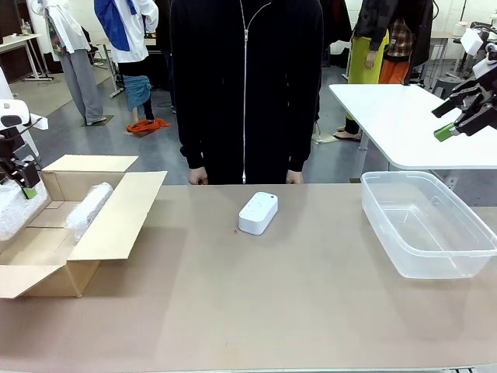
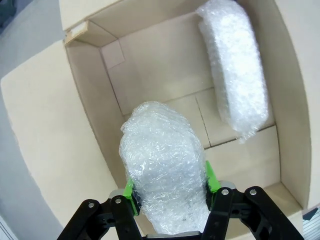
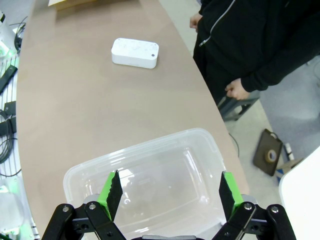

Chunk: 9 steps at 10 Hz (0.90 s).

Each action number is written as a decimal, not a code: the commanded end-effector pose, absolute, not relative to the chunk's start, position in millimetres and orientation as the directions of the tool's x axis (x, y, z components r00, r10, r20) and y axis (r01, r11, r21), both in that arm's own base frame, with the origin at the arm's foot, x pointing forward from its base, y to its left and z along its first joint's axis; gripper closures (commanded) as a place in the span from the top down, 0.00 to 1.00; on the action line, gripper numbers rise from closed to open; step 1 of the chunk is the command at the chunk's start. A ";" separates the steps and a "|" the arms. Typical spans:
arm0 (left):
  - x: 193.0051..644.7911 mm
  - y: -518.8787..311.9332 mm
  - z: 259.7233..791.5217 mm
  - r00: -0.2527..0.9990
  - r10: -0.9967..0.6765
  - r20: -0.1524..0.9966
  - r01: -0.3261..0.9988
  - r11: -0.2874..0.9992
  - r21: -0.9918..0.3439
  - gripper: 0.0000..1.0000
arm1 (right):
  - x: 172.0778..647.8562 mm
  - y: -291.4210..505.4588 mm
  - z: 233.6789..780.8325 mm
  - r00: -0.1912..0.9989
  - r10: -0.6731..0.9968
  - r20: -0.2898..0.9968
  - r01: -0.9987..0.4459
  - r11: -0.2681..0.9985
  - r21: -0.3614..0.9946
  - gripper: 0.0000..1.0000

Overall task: Separate and place wrapped and unwrapped clocks.
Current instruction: If the picked Digital clock is wrapped, place it in the Package Box ; if not, place it in the Organizing box.

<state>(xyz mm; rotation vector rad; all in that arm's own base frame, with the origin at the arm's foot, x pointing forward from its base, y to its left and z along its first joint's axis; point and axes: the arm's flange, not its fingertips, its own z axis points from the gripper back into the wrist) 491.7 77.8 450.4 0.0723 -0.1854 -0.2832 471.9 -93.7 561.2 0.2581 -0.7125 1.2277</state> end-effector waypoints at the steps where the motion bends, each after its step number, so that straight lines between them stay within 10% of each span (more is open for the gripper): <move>1: 510.0 87.3 448.5 0.940 -0.280 0.194 0.271 0.960 0.072 0.56 | 472.4 -92.3 560.3 0.147 0.758 0.635 -0.924 0.335 -0.186 1.00; 9: 542.1 95.2 422.1 0.931 -0.338 0.138 0.334 0.941 0.053 0.56 | 472.4 -92.3 560.3 0.147 0.758 0.635 -0.924 0.335 -0.186 1.00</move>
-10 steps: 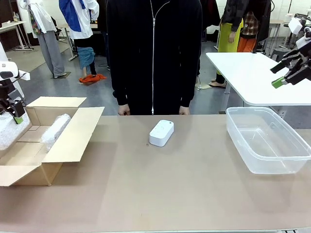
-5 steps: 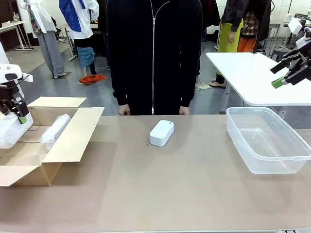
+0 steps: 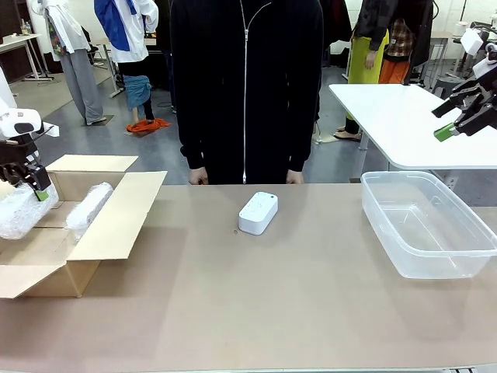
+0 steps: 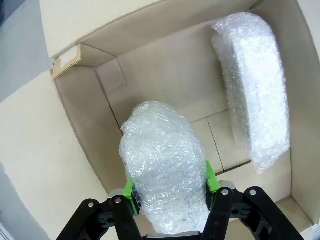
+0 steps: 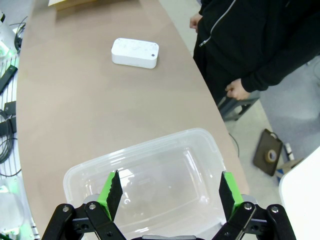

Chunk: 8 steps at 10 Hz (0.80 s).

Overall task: Separate and place wrapped and unwrapped clocks.
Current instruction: If the picked Digital clock is wrapped, place it in the Package Box ; if not, place it in the Organizing box.

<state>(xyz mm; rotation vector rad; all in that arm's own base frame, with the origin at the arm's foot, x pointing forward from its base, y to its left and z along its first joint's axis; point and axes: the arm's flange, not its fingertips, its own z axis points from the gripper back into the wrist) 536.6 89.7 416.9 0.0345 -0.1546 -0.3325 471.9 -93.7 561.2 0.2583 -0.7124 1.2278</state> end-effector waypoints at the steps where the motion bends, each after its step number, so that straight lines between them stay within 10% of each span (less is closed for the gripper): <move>1: 542.1 94.4 422.0 0.932 -0.339 0.130 0.335 0.941 0.054 0.76 | 472.4 -92.3 560.3 0.147 0.758 0.635 -0.924 0.335 -0.186 1.00; 3: 541.5 94.5 422.1 0.932 -0.342 0.125 0.337 0.940 0.055 0.96 | 472.4 -92.3 560.3 0.147 0.758 0.635 -0.924 0.335 -0.186 1.00; 4: 540.8 94.7 422.6 0.931 -0.343 0.125 0.339 0.939 0.055 0.80 | 472.4 -92.3 560.3 0.147 0.758 0.635 -0.924 0.335 -0.186 1.00; 5: 539.4 94.2 423.7 0.930 -0.346 0.125 0.342 0.938 0.055 1.00 | 472.4 -92.3 560.3 0.147 0.758 0.635 -0.924 0.335 -0.186 1.00; 8: 527.4 91.9 436.2 0.925 -0.356 0.129 0.351 0.934 0.064 1.00 | 472.4 -92.3 560.3 0.147 0.758 0.635 -0.924 0.335 -0.186 1.00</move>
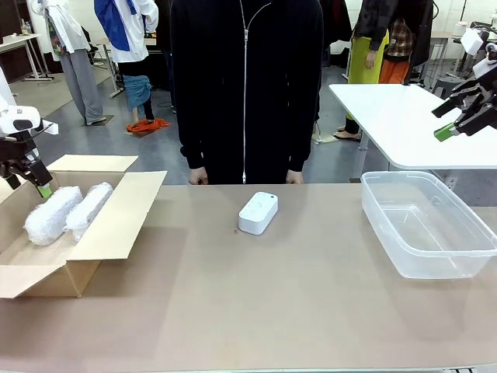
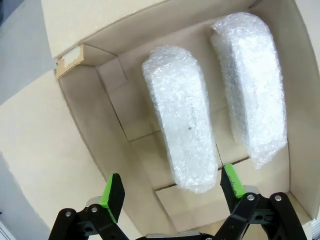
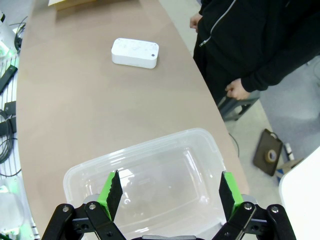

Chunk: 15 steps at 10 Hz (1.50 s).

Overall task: Separate and place wrapped and unwrapped clocks.
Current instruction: If the picked Digital clock is wrapped, place it in the Package Box ; if not, place it in the Organizing box.

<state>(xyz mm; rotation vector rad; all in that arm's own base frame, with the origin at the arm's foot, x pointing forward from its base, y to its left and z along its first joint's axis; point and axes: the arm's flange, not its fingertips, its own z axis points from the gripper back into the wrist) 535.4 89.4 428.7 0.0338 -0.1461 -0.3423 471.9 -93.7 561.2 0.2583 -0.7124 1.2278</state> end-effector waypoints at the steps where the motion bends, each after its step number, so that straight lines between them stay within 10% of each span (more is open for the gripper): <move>1: 520.7 89.5 442.5 0.923 -0.360 0.134 0.355 0.933 0.066 1.00 | 472.4 -92.3 560.3 0.147 0.758 0.635 -0.924 0.335 -0.186 1.00; 15: 450.0 62.5 495.8 0.882 -0.423 0.207 0.406 0.906 0.120 1.00 | 472.4 -92.3 560.3 0.147 0.758 0.635 -0.924 0.335 -0.186 1.00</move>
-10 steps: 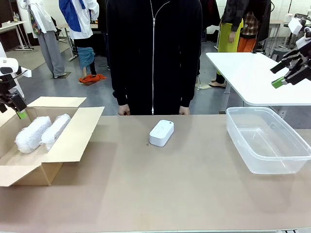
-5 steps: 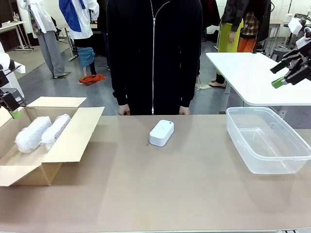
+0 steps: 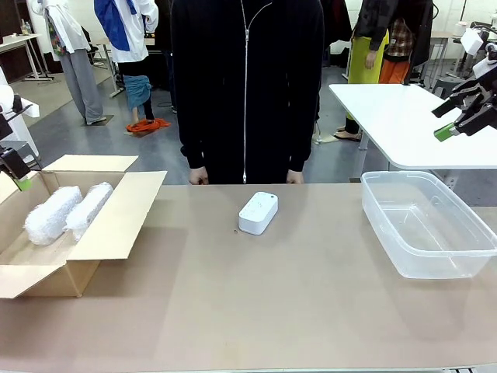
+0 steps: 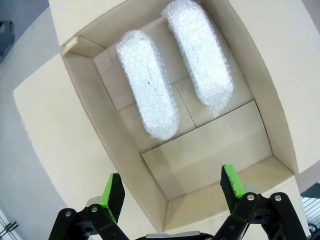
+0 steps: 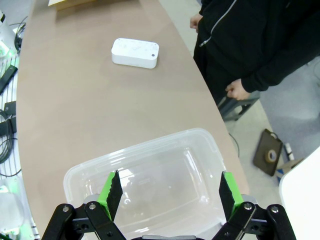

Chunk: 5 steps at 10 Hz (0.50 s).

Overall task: Separate and place wrapped and unwrapped clocks.
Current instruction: If the picked Digital clock is wrapped, place it in the Package Box ; if not, place it in the Organizing box, then pick up the Digital clock indicated by the person.

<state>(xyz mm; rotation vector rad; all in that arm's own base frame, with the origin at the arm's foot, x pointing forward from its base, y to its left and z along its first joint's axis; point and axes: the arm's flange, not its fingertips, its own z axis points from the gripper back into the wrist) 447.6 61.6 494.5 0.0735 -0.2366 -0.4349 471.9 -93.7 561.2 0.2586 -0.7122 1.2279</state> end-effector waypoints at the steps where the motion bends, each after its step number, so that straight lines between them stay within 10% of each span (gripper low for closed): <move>1: 450.0 62.5 495.8 0.882 -0.423 0.207 0.406 0.906 0.120 1.00 | 472.4 -92.3 560.3 0.147 0.758 0.635 -0.924 0.335 -0.186 1.00; 5: 450.0 62.5 495.8 0.882 -0.423 0.207 0.406 0.906 0.120 1.00 | 472.4 -92.3 560.3 0.147 0.758 0.635 -0.924 0.335 -0.186 1.00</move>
